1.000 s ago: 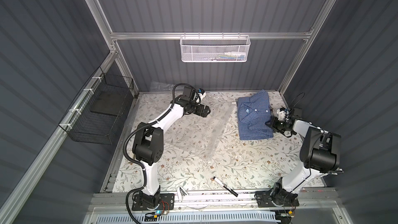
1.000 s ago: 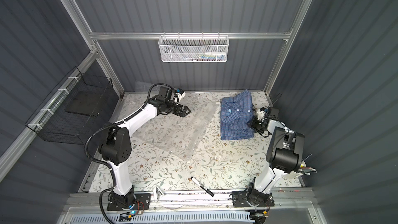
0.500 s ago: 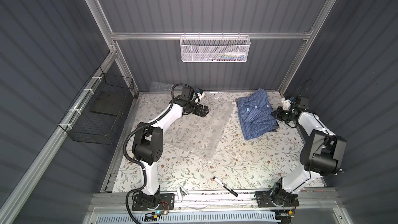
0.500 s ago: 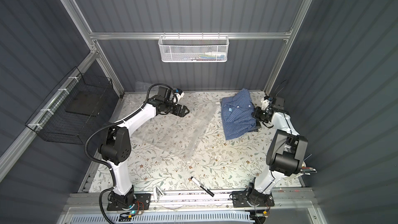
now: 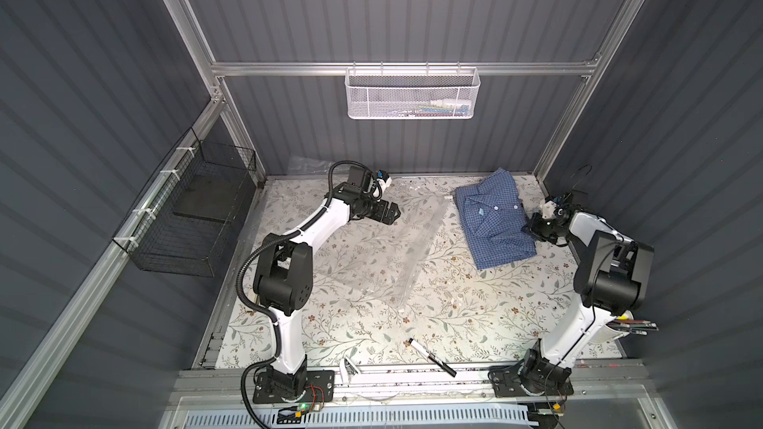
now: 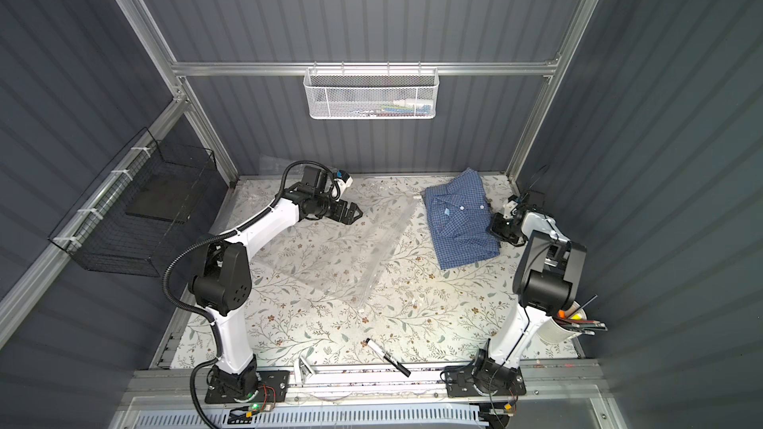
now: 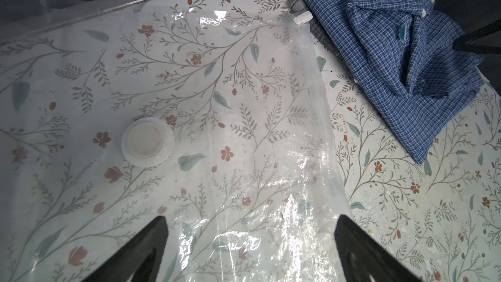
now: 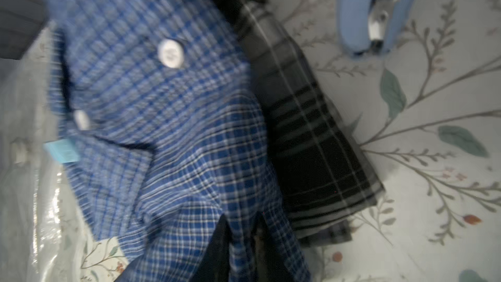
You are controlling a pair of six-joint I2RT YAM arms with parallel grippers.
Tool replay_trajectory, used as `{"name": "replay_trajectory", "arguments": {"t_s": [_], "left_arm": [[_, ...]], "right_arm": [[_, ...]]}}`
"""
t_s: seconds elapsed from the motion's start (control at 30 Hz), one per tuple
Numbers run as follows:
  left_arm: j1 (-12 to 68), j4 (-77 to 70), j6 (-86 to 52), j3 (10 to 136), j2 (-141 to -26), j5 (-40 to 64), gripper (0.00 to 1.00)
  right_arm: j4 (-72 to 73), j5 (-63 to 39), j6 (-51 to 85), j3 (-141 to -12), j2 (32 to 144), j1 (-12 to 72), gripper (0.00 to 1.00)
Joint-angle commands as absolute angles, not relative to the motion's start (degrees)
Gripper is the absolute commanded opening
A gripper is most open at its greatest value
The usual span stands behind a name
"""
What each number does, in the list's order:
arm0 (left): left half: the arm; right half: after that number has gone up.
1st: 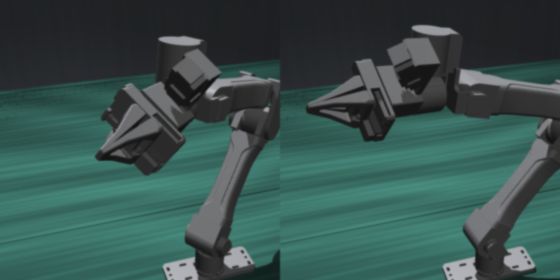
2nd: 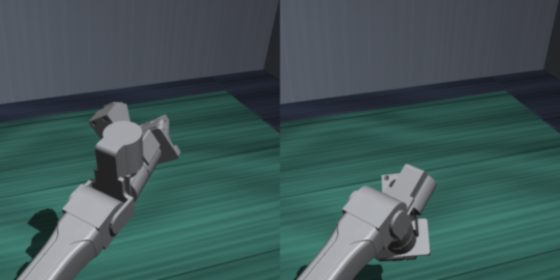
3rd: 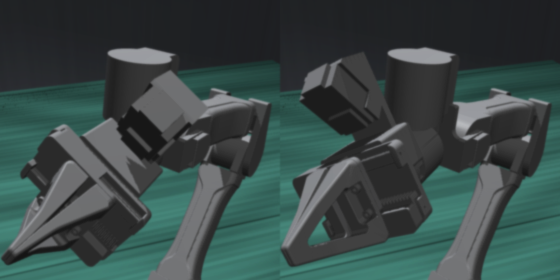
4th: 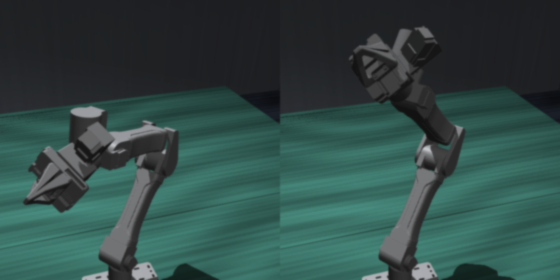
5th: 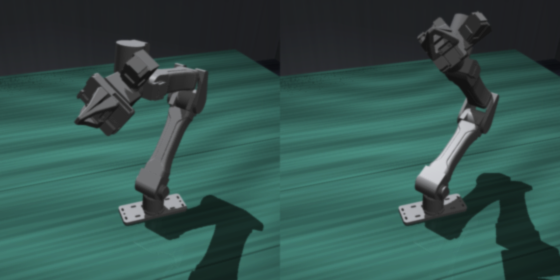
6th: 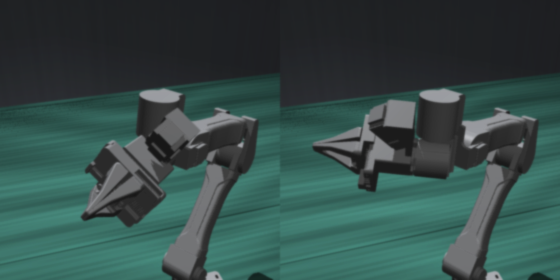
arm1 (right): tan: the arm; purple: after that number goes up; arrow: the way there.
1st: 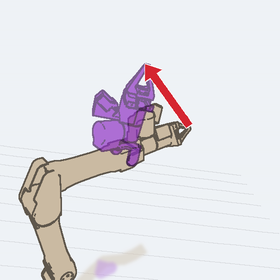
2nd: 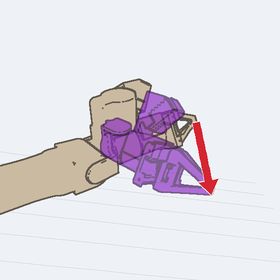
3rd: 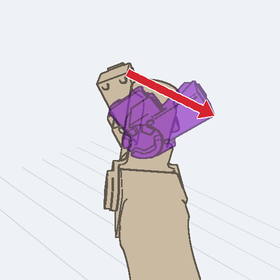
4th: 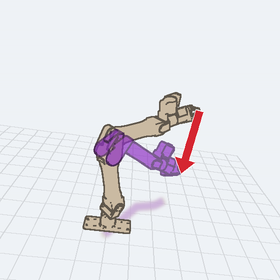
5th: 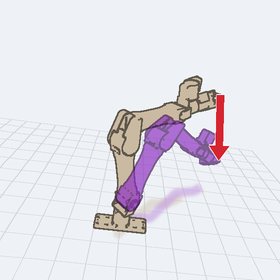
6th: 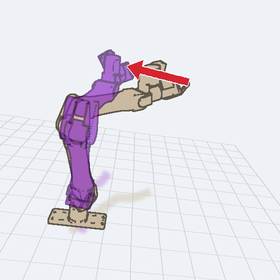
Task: Take the shirt out of the vacuum bag
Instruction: Adjust the shirt at the center of the board.
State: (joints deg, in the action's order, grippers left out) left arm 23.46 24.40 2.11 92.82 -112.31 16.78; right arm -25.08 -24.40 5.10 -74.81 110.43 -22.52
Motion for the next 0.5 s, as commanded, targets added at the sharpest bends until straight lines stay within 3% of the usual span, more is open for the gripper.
{"name": "replay_trajectory", "arguments": {"t_s": [0.0,0.1,0.17,0.47], "left_arm": [[22.85,25.75,2.76,91.76,-112.68,17.59,0.97],[22.85,25.6,2.7,91.54,-112.79,17.67,0.98],[22.85,25.65,2.64,91.57,-112.9,17.84,0.98],[22.76,26.1,2.98,91.48,-112.57,17.66,0.98]], "right_arm": [[-25.02,-22.37,5.93,-76.94,109.96,-22.59,0.32],[-24.77,-24.18,5.11,-77.97,108.91,-22.59,0.55],[-25.35,-25.3,4.13,-79.37,109.06,-22.59,0.64],[-23.75,-34.8,1.7,-88.36,112.95,-21.8,0.78]]}}
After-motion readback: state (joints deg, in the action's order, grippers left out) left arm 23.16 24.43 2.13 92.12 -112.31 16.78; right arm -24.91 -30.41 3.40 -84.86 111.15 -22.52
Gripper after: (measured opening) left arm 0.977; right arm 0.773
